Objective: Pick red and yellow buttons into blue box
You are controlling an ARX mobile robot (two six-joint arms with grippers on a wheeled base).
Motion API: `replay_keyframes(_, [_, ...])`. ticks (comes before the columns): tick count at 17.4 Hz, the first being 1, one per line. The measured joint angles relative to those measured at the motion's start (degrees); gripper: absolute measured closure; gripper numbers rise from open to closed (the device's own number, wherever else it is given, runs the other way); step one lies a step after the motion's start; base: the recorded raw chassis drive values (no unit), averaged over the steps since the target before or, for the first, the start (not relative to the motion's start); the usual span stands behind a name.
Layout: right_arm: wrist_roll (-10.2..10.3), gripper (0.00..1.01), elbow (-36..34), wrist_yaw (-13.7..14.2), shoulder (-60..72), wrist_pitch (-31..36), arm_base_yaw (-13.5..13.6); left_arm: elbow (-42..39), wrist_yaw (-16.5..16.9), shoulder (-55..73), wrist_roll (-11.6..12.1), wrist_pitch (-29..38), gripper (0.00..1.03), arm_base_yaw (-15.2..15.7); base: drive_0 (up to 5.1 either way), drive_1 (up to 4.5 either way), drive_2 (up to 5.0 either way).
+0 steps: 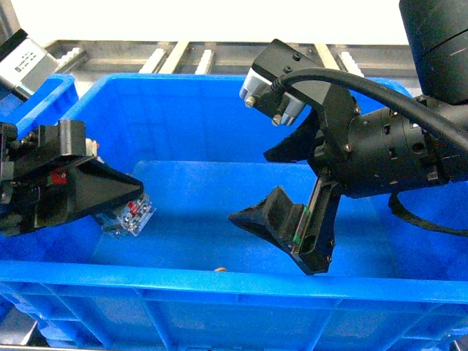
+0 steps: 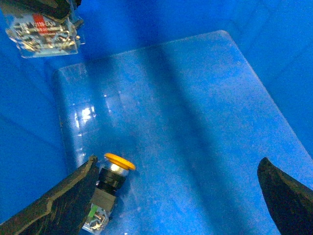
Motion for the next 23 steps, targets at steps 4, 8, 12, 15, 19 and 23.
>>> replay_keyframes(4, [0.00,0.03,0.00,0.00,0.00,0.00,0.00,0.02,0.00,-0.33,-0.44,0.15,0.30,0.00,0.0,0.00,0.0])
replay_keyframes(8, [0.02,0.03,0.00,0.00,0.00,0.00,0.00,0.04,0.00,-0.44,-0.46,0.26,0.05,-0.26,0.0,0.00,0.0])
replay_keyframes(12, [9.16,0.16,-8.35,20.96,0.79,25.86,2.25,-6.29,-16.31,1.73,5.46,24.33,0.19,-2.40,0.0,0.00,0.0])
replay_keyframes(15, [28.37,0.46,-27.76,48.54,-4.90,53.42,-2.08,-19.56,-33.07,-2.91,13.84,46.31,0.47,0.37,0.0,0.00,0.0])
replay_keyframes(19, [35.69,0.90,-40.76,46.51,-19.26,58.99,-7.56,-27.43,-30.21,-9.92,16.13,48.22,0.91,2.29,0.0,0.00,0.0])
replay_keyframes(23, [36.33,0.99,-51.08,41.07,-35.60,52.13,-14.08,-32.44,-24.98,-27.17,16.31,37.90,1.01,8.87,0.0,0.00,0.0])
